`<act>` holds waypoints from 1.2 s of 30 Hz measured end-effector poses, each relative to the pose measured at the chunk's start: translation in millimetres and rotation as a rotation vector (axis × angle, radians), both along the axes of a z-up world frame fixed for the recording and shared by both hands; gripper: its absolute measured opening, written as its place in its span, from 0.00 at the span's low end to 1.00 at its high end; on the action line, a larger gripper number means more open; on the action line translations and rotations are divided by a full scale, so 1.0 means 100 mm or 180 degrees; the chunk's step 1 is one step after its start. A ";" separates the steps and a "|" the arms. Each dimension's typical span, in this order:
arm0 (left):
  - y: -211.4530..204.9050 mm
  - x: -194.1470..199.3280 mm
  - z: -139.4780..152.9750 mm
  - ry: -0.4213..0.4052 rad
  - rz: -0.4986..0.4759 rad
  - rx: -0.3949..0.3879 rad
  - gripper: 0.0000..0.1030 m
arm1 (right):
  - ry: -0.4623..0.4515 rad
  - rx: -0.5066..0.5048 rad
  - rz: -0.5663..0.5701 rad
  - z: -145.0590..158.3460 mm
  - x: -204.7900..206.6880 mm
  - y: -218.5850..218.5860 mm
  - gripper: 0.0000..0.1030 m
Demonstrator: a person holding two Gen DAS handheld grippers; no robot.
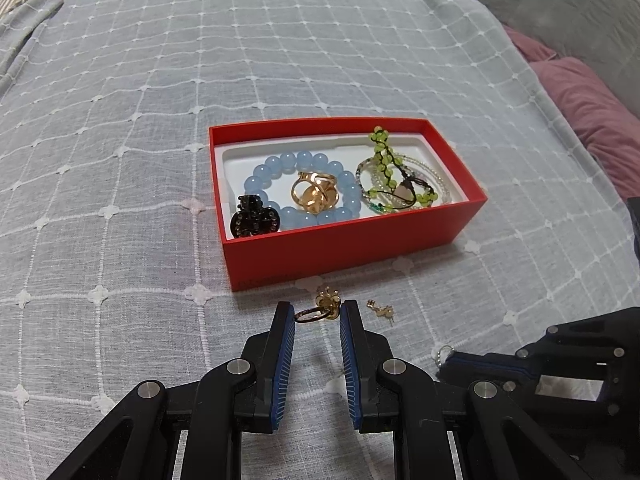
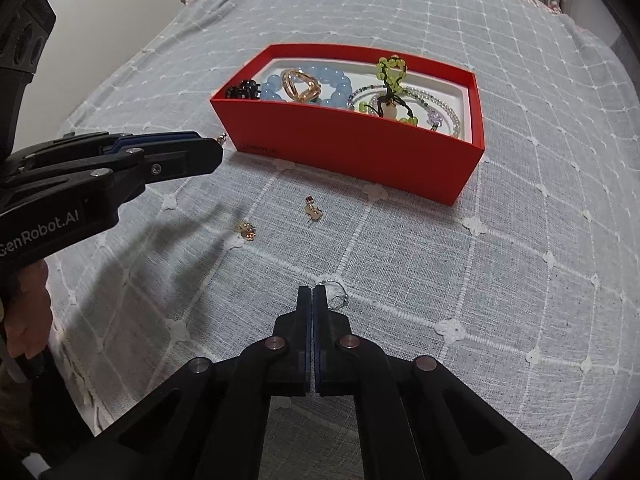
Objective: Organize jewelry
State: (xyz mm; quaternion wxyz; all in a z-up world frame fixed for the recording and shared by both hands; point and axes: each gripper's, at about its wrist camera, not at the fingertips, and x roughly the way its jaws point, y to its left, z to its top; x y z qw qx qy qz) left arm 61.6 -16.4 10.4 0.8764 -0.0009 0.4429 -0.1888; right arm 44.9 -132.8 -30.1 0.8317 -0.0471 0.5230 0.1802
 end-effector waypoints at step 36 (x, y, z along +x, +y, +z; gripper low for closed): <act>-0.01 0.00 -0.01 0.0004 0.0008 -0.0012 0.18 | -0.0117 -0.0222 0.0020 -0.10 0.00 0.10 0.10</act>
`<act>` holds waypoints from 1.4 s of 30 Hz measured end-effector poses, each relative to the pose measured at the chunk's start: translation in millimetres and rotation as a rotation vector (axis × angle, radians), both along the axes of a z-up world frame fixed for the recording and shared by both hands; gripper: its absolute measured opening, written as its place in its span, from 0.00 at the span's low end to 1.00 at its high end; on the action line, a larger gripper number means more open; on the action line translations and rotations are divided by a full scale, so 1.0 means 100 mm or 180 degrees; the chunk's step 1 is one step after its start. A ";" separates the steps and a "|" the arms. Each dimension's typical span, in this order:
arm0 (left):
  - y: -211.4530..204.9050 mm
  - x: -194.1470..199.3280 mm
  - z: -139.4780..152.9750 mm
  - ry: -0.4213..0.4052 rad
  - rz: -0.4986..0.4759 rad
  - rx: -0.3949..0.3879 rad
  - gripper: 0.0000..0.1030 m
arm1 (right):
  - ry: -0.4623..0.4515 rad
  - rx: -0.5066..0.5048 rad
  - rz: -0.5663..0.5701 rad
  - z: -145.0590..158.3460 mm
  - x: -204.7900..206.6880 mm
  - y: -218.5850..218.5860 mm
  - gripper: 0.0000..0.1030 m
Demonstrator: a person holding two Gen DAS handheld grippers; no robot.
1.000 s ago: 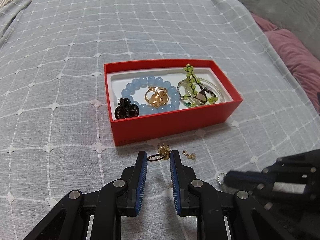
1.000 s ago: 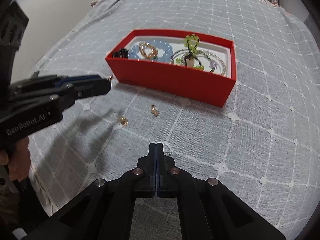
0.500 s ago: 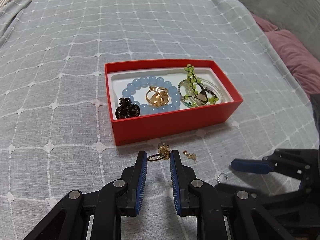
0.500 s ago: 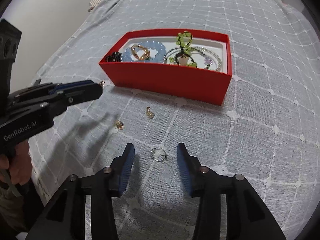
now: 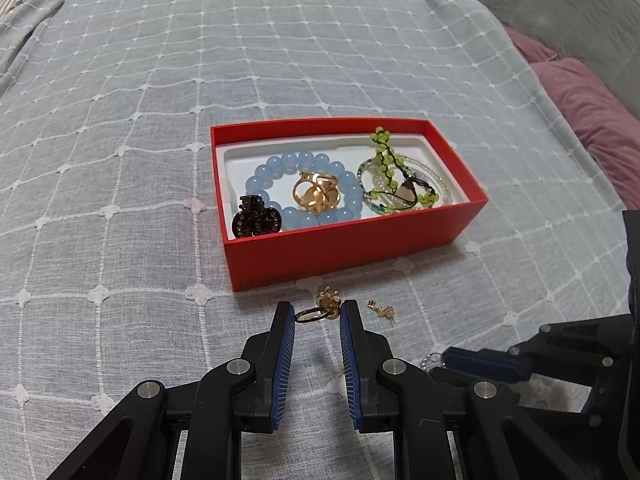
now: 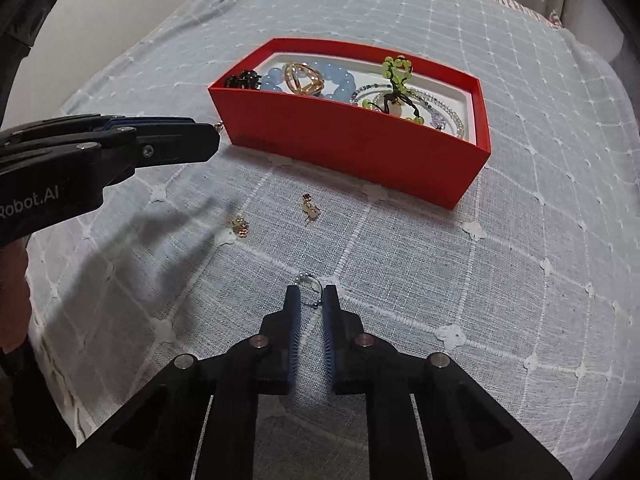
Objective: Organize jewelry
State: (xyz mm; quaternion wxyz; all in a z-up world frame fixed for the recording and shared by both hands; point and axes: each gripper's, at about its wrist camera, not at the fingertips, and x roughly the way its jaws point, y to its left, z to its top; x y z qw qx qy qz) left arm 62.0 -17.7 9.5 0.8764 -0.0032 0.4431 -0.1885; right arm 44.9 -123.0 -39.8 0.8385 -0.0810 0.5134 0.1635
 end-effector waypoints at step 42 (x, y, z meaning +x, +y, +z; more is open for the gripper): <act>0.05 -0.01 0.06 -0.0049 0.0023 -0.0018 0.18 | -0.0278 -0.0095 0.0195 -0.04 -0.04 0.14 0.13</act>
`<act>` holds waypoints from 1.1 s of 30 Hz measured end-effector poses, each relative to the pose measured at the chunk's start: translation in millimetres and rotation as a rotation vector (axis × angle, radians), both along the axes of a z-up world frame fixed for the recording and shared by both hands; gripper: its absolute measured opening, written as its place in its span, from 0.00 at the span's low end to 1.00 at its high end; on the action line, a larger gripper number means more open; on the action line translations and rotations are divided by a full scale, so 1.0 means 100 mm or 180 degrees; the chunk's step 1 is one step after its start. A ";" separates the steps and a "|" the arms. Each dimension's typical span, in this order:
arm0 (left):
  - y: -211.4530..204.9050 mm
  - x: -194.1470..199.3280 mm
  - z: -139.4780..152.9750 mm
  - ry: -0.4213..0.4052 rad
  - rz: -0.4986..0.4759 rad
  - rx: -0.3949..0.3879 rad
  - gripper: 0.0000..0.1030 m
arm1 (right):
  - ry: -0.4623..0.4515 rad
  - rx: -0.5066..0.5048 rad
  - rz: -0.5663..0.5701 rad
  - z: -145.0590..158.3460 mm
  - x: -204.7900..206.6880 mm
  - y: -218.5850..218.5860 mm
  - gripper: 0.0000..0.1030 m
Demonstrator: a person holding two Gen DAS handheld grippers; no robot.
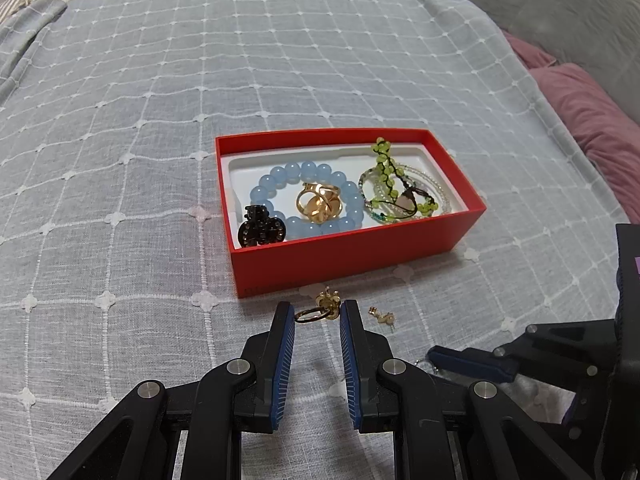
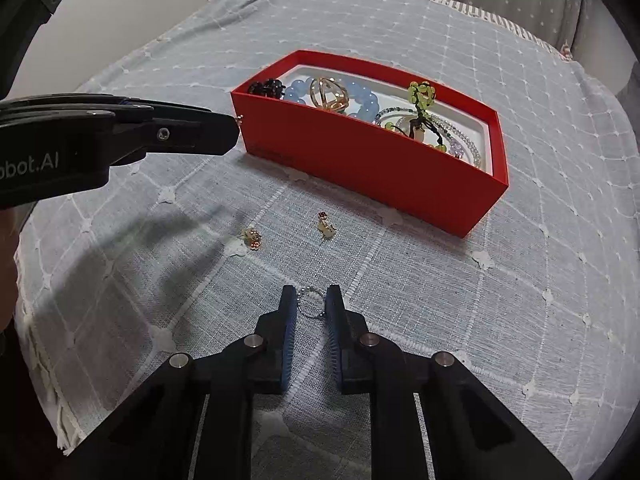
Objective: Organize jewelry
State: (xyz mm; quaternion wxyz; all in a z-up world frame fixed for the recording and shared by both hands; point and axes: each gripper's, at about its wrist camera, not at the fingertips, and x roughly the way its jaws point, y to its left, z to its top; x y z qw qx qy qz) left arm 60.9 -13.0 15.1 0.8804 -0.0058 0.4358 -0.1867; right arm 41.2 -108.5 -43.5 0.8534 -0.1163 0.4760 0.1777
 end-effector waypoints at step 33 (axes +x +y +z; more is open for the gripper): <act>0.00 0.00 0.03 -0.0015 0.0013 -0.0013 0.18 | -0.0058 -0.0094 0.0098 0.00 -0.06 0.08 0.22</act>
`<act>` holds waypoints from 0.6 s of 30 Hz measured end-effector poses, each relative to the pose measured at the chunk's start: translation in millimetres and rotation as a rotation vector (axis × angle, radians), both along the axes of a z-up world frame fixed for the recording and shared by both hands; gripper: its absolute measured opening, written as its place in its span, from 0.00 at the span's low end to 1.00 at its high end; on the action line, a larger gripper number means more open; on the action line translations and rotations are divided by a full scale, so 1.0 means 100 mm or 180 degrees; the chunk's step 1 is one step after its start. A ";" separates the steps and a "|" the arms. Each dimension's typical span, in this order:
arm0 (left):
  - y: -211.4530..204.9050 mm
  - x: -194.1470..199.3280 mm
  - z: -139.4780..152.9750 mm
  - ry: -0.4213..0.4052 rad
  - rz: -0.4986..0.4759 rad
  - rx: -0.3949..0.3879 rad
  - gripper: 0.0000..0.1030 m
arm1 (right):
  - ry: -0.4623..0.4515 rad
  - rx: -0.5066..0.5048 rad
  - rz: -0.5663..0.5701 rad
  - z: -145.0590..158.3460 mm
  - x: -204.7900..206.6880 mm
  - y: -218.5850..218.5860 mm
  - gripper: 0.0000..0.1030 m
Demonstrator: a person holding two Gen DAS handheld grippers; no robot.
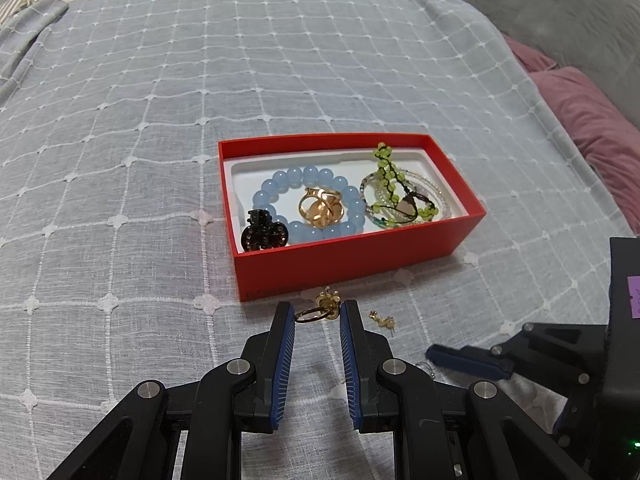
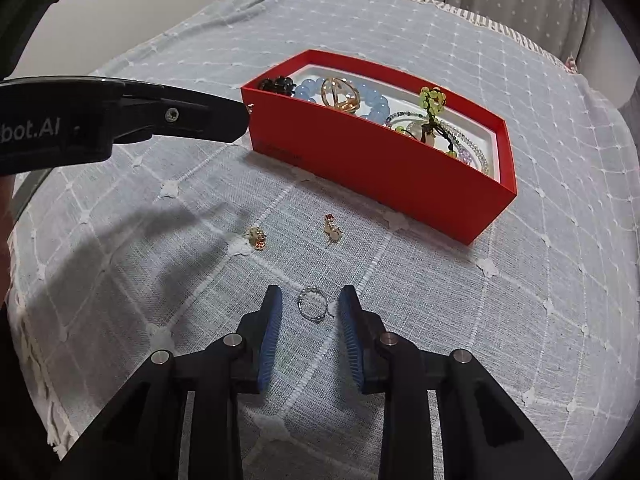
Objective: Organize jewelry
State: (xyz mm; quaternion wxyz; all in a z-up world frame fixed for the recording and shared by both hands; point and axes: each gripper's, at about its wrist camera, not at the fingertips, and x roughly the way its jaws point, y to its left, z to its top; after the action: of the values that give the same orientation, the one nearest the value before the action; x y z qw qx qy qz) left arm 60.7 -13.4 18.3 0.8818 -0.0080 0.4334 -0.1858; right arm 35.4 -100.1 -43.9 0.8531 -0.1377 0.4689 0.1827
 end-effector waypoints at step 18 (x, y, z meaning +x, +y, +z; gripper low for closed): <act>0.01 -0.01 0.00 -0.0012 0.0005 -0.0018 0.18 | -0.0074 -0.0037 0.0022 0.12 -0.05 0.03 0.04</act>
State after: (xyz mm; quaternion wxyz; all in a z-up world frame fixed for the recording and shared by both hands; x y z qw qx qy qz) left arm 60.0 -12.5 18.7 0.8827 -0.0105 0.4312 -0.1864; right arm 30.0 -97.1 -31.9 0.8570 -0.1464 0.4596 0.1812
